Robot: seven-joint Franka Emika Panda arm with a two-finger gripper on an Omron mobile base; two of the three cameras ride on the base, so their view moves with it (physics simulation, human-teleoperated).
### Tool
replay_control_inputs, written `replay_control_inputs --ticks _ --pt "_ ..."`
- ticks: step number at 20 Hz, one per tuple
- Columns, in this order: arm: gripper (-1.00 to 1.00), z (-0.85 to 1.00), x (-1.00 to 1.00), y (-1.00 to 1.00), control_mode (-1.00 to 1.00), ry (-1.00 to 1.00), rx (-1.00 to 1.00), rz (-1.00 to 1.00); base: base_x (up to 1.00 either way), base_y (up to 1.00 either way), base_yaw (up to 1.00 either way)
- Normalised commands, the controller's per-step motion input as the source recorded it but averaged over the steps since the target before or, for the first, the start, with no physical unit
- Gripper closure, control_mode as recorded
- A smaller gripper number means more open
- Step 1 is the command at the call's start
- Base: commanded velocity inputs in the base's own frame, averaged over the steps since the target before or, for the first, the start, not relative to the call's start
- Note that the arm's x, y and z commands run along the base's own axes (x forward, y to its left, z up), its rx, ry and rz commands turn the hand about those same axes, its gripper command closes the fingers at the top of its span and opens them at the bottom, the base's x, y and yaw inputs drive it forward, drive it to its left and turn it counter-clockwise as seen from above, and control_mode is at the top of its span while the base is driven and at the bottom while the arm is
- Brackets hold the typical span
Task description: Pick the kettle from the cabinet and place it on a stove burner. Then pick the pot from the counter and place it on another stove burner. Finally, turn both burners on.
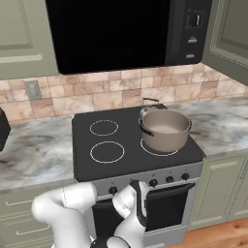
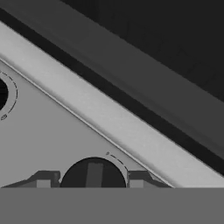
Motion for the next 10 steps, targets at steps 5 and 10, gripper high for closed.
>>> replay_control_inputs --ticks 5,10 --pt "1.00 0.00 -0.20 -0.05 -1.00 -0.13 -0.16 0.07 0.00 0.00 0.00" --pt "1.00 0.00 -0.16 -0.06 -1.00 -0.07 -0.16 0.05 0.00 0.00 0.00"
